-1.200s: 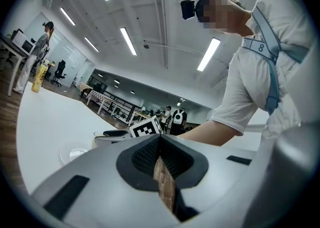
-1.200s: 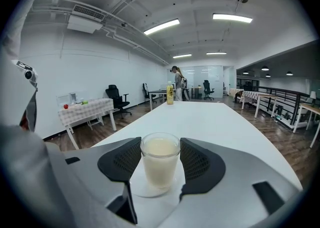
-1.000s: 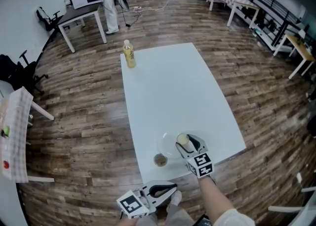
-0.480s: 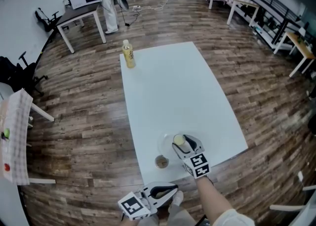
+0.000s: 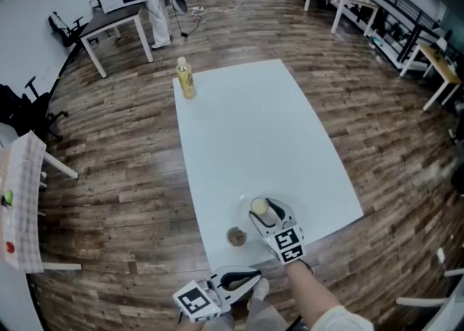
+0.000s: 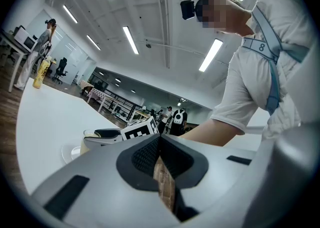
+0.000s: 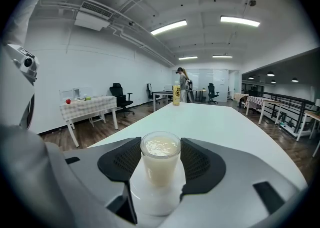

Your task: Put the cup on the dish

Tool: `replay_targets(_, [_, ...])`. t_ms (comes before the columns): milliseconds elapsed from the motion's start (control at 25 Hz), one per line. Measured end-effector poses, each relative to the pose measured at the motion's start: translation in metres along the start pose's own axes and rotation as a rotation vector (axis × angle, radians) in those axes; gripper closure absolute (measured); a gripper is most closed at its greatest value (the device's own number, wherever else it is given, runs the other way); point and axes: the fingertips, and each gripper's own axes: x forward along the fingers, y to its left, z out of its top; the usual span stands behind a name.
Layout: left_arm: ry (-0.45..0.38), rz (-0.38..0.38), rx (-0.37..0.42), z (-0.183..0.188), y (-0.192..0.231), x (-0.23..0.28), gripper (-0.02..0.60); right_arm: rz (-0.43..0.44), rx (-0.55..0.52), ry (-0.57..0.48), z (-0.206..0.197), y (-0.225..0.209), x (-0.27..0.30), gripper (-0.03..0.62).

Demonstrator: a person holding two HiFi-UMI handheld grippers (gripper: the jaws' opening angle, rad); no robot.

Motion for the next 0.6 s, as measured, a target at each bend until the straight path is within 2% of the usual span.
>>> replay_targets(600, [0.000,0.002,0.001,0.0006,0.0045,-0.0041,0.580,0.024,0.001,0.008,-0.0013,0.0033,0.0022,0.332])
